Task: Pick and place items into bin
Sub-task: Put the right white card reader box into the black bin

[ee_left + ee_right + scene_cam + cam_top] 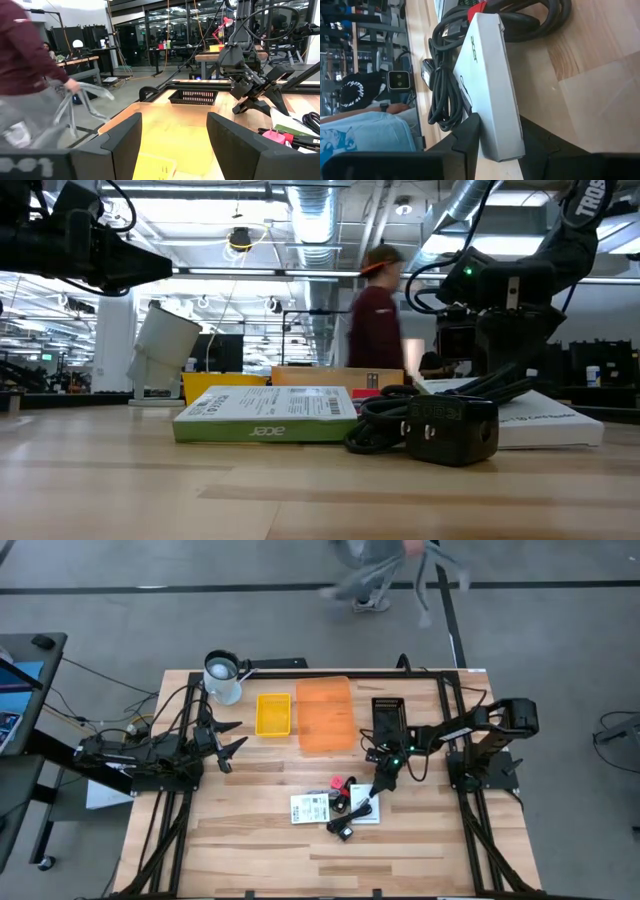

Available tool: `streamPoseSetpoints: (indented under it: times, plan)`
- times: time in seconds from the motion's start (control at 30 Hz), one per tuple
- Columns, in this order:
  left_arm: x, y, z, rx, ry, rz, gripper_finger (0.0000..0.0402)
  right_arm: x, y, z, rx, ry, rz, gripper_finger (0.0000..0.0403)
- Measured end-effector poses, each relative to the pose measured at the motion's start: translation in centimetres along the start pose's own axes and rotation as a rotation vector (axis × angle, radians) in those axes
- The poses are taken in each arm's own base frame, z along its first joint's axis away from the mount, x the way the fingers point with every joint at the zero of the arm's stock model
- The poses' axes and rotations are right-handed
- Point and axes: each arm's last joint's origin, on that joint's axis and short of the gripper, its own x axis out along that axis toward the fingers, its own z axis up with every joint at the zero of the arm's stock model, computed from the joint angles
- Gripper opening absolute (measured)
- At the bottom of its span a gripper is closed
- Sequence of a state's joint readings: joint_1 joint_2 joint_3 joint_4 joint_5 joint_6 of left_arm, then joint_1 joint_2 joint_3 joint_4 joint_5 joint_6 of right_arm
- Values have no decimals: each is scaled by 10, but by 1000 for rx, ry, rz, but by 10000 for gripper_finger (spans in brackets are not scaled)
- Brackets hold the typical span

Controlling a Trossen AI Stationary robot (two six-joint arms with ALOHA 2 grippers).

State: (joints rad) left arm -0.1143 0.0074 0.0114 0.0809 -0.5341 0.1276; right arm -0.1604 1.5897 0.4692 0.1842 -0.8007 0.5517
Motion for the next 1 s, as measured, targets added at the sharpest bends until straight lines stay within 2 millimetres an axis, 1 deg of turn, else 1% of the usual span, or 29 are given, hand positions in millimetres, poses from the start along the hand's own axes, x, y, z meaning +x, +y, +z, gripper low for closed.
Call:
streamPoseSetpoints:
  times: [0.17, 0.33, 0.53, 0.7, 1.0]
  plan:
    - [0, 0, 0, 0, 0, 0, 214, 0, 4, 5, -8, 2, 13, 102]
    - [0, 0, 0, 0, 0, 0, 214, 0, 5, 6, -9, 9, 28, 99]
    - [0, 0, 0, 0, 0, 0, 214, -1, 5, 6, -5, 12, 38, 83]
    - [0, 0, 0, 0, 0, 0, 214, -4, 3, 8, 4, 6, 46, 67]
    - [0, 0, 0, 0, 0, 0, 214, -13, -4, 12, 41, -10, 66, 66]
